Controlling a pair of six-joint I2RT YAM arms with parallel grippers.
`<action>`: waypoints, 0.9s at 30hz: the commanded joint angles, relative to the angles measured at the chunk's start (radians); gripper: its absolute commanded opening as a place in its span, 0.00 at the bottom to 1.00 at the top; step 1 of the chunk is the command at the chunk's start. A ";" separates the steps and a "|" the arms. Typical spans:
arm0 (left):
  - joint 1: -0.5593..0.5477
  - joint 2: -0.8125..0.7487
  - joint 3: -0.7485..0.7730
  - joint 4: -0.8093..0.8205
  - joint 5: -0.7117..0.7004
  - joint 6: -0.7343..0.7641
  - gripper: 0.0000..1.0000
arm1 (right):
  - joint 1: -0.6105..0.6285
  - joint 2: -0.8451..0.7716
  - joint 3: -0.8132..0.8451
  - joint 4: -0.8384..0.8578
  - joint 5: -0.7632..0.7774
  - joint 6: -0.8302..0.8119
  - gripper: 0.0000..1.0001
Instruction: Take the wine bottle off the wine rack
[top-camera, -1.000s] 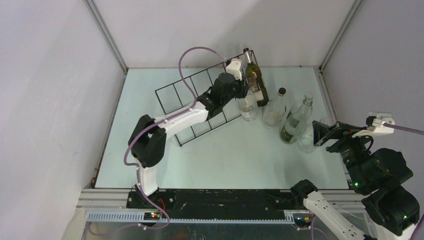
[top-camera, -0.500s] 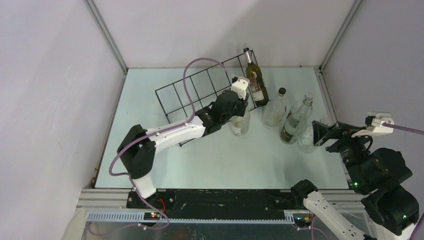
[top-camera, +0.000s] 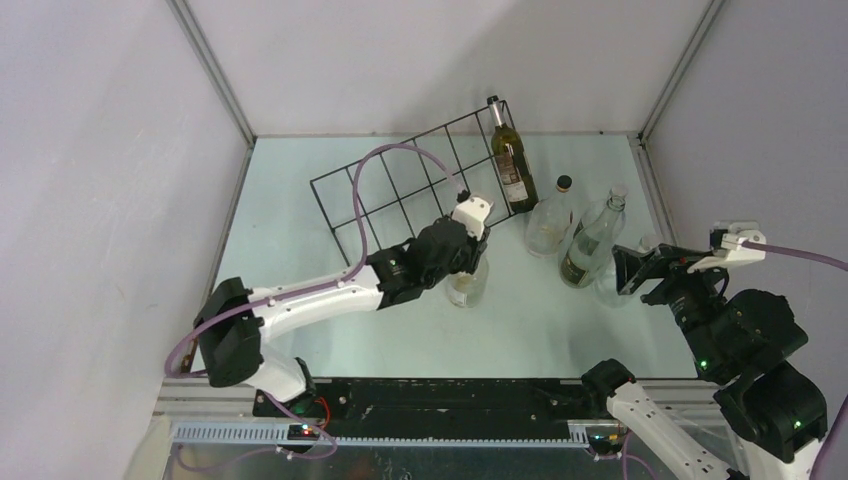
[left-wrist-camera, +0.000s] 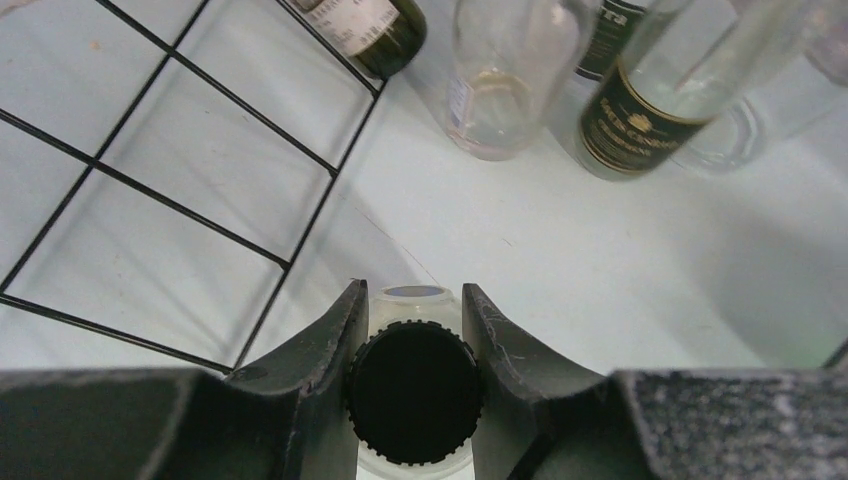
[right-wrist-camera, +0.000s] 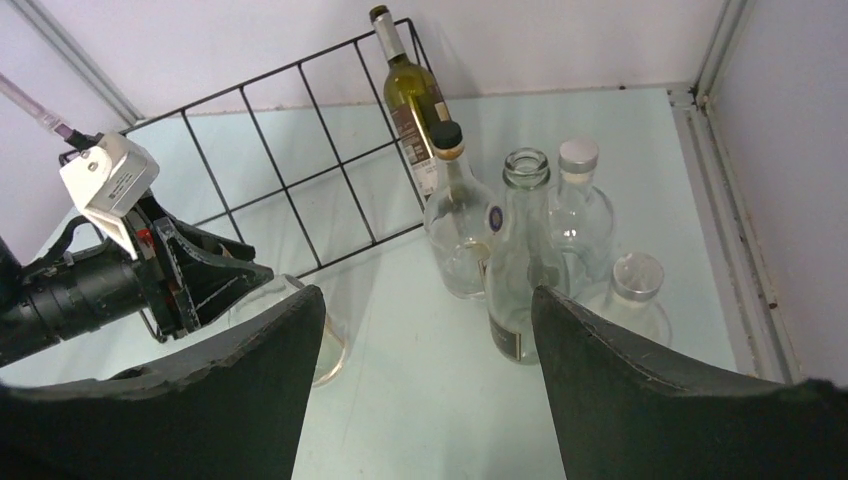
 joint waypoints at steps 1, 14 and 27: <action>-0.071 -0.098 -0.014 -0.012 -0.048 -0.057 0.00 | 0.003 0.020 -0.022 0.034 -0.098 -0.051 0.78; -0.242 -0.199 -0.097 -0.089 -0.165 -0.122 0.20 | 0.003 0.041 -0.081 0.090 -0.265 -0.084 0.78; -0.259 -0.225 -0.140 -0.068 -0.226 -0.172 0.90 | 0.003 0.060 -0.125 0.139 -0.325 -0.080 0.80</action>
